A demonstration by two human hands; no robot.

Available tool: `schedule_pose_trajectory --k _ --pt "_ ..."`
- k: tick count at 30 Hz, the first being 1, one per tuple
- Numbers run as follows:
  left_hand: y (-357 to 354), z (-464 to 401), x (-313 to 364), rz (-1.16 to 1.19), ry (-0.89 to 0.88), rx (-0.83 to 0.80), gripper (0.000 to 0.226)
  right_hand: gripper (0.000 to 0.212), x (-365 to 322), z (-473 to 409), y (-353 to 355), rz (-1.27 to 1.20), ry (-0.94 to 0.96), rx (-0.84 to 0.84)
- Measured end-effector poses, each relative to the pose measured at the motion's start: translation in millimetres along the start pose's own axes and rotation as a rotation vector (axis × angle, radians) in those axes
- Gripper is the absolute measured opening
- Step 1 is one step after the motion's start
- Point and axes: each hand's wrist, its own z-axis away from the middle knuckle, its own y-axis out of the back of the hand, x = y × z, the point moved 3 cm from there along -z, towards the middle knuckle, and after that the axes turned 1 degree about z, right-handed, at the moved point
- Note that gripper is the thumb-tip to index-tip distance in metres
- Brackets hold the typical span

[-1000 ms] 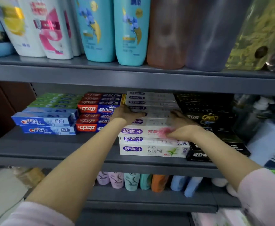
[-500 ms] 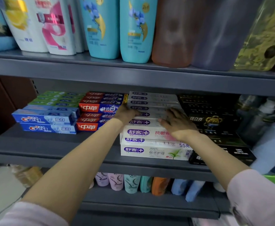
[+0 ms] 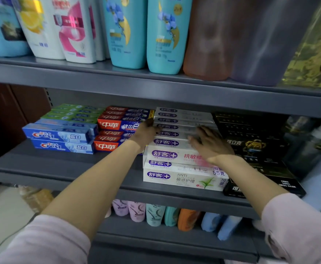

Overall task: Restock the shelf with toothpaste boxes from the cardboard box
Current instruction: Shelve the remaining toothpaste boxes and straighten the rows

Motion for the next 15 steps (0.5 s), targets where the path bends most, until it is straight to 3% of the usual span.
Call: schedule_pose_trajectory --k 3,7,11,15 --pt "16.0 3.3 -12.7 -0.153 0.014 0.133 0.018 0.061 -6.8 7.9 2.8 0.041 0.017 0.063" --pt "30.8 15.5 -20.9 -0.236 0.153 0.144 0.051 0.077 -23.4 27.1 -2.3 -0.009 0.097 0.04" --pt "22.1 33.2 -28.3 -0.067 0.274 -0.012 0.036 0.097 -30.8 38.1 -8.0 0.087 0.142 0.035" --pt "14.4 35.1 -29.9 0.042 0.249 -0.022 0.025 0.107 -32.4 38.0 -5.7 0.1 0.149 0.003"
